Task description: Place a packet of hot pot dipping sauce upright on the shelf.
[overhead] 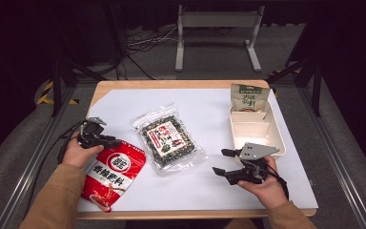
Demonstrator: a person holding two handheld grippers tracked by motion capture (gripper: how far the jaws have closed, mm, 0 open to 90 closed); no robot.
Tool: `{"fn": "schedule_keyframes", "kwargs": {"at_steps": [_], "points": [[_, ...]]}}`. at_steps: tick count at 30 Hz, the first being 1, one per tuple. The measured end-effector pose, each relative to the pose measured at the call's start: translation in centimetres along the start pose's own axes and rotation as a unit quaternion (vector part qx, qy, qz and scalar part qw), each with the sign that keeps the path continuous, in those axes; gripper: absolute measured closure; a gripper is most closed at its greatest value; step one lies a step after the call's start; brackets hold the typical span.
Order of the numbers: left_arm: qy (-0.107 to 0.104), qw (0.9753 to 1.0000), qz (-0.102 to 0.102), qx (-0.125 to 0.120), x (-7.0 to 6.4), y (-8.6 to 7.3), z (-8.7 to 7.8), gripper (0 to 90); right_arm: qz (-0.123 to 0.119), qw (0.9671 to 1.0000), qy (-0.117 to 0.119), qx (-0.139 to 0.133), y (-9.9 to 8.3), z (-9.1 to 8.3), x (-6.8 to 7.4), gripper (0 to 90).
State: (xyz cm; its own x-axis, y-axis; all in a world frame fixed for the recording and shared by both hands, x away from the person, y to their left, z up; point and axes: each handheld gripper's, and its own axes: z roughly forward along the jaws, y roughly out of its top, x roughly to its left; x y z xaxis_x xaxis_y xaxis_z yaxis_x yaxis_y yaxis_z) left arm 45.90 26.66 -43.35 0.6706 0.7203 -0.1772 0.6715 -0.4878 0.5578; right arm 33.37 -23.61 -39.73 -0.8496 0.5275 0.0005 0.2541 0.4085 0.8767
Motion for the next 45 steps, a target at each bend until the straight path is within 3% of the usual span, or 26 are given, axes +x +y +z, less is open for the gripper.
{"fn": "schedule_keyframes", "kwargs": {"at_steps": [2, 9, 16, 20, 21, 24, 26, 28, 31, 37, 40, 43, 45], "points": [[0.026, 0.9992, 0.026, 0.011, -0.3, 0.1, 0.3, 68.7, -0.001, 1.0000, 0.000, 0.002, 0.0, 0.1, 0.0, 29.2], [0.042, 0.9982, 0.037, 0.018, -0.5, 0.1, 0.0, 87.8, -0.001, 1.0000, 0.000, 0.004, 0.0, 0.1, 0.1, 29.1], [0.035, 0.9989, 0.027, -0.013, -0.6, -0.1, -1.6, 89.9, -0.003, 1.0000, -0.003, -0.001, -0.1, 0.1, 0.0, 29.0], [0.048, 0.9982, 0.025, -0.026, -0.8, -0.2, -2.9, 90.0, -0.004, 1.0000, -0.004, -0.003, 0.0, 0.1, 0.0, 29.7], [0.061, 0.9974, 0.022, -0.031, -0.8, -0.3, -3.3, 90.0, -0.005, 1.0000, -0.004, -0.004, 0.0, 0.1, 0.0, 29.9], [0.060, 0.9970, -0.007, -0.049, -0.7, -0.7, -4.7, 90.0, -0.007, 0.9999, -0.004, -0.006, 0.1, 0.2, 0.0, 31.1], [0.058, 0.9965, -0.014, -0.057, -0.7, -0.9, -5.3, 90.0, -0.007, 0.9999, -0.004, -0.007, 0.1, 0.2, 0.1, 31.6], [0.045, 0.9956, -0.031, -0.076, -0.8, -1.1, -6.2, 90.0, -0.008, 0.9999, -0.004, -0.007, 0.2, 0.2, 0.1, 32.4], [0.026, 0.9950, -0.030, -0.092, -1.2, -1.1, -7.4, 90.0, -0.008, 0.9999, -0.003, -0.006, 0.2, 0.3, 0.1, 34.1], [0.028, 0.9918, -0.024, -0.122, -3.0, -1.2, -9.9, 90.0, -0.007, 1.0000, 0.002, -0.005, 0.2, 0.4, 0.2, 36.5], [0.030, 0.9907, -0.020, -0.131, -4.2, -1.0, -10.6, 90.0, -0.007, 1.0000, 0.002, -0.006, 0.2, 0.4, 0.3, 37.9], [0.019, 0.9896, -0.022, -0.141, -4.8, -0.9, -11.2, 90.0, -0.009, 0.9999, 0.007, -0.007, 0.2, 0.4, 0.4, 39.1], [0.024, 0.9887, -0.023, -0.146, -5.5, -0.8, -11.9, 90.0, -0.011, 0.9999, 0.009, -0.008, 0.3, 0.5, 0.5, 39.9]]}}
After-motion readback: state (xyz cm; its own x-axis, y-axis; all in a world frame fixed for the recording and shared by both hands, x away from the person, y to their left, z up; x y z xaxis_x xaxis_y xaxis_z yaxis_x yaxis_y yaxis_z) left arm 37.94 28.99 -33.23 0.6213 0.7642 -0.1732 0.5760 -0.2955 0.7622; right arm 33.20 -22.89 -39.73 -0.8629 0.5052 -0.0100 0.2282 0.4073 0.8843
